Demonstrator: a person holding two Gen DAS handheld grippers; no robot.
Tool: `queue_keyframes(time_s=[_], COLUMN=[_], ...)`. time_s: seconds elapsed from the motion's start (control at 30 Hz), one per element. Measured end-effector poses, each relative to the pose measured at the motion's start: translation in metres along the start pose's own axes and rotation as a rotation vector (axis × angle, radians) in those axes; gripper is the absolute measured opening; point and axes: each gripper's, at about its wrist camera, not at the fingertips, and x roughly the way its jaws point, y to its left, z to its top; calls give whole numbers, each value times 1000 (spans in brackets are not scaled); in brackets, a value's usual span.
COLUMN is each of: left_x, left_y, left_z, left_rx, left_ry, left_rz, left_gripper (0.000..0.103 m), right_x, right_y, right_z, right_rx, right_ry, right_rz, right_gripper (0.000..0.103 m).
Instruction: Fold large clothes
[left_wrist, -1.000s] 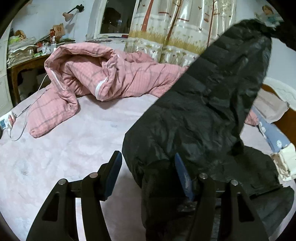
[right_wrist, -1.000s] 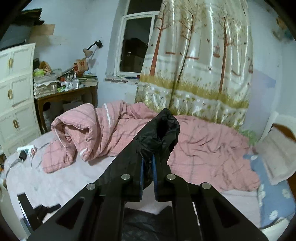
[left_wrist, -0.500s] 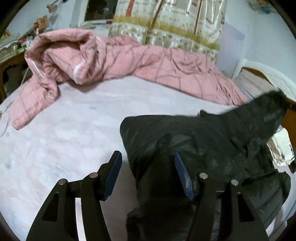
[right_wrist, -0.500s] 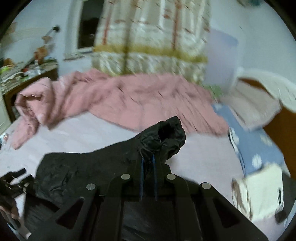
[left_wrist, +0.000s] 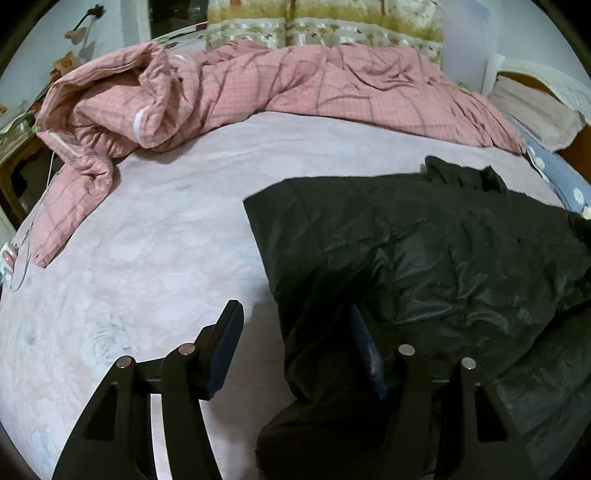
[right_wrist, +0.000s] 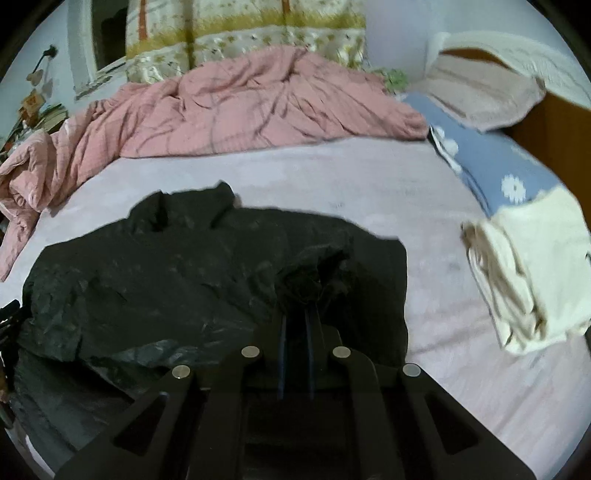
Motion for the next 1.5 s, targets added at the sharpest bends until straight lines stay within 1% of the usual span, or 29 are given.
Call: queue_keyframes(time_s=[0.07, 0.2, 0.33, 0.4, 0.53, 0.7, 0.8, 0.87, 0.9, 0.93, 0.97, 1.0, 1.03, 1.1, 1.17, 1.27, 1.37, 1.43, 1.5], left_x=[3, 10, 15, 18, 19, 18, 13, 5, -1, -8, -17, -26, -37, -59, -77, -95, -102, -105, -108], left_y=[-5, -9, -7, -4, -3, -3, -4, -4, -4, -4, -4, -3, -4, -6, -10, -25, -41, -46, -48], left_z=[-1, -3, -3, -3, -4, -5, -4, -3, -3, -2, -3, -4, -5, -9, -15, -27, -46, -61, -74], left_rx=[19, 35, 17, 0, -6, -4, 7, 20, 20, 16, 11, 8, 7, -1, -15, 2, 38, 26, 9], left_ry=[8, 24, 45, 56, 61, 54, 33, 9, -8, -22, -44, -72, -105, -164, -218, -274, -281, -318, -347], left_rz=[10, 22, 10, -1, -5, -6, -7, -1, -6, -11, -17, -21, -23, -35, -65, -93, -108, -91, -62], left_gripper=[63, 63, 65, 67, 68, 70, 70, 70, 70, 70, 70, 70, 71, 78, 80, 82, 85, 86, 93], right_x=[7, 19, 28, 36, 46, 51, 47, 38, 30, 21, 7, -8, -20, -50, -72, -94, -102, -106, -109], right_y=[-4, -10, -9, -11, -12, -13, -12, -11, -13, -15, -18, -22, -23, -23, -20, -14, -5, -1, 0], right_z=[-4, -10, -14, -16, -18, -18, -17, -17, -17, -18, -20, -23, -25, -31, -40, -60, -81, -98, -113], right_rx=[6, 24, 12, 24, 34, 36, 20, 19, 32, 56, 90, 116, 124, 91, 65, 40, 9, 5, 28], right_ry=[15, 53, 81, 109, 138, 151, 135, 110, 95, 73, 28, -28, -62, -142, -206, -234, -234, -246, -260], right_rz=[-5, 2, -7, -3, 3, 4, -4, -33, -55, -57, -44, -26, -11, 14, 28, 59, 54, 21, 4], right_gripper=[9, 9, 9, 9, 9, 9, 11, 25, 47, 77, 87, 89, 89, 89, 89, 89, 89, 89, 89])
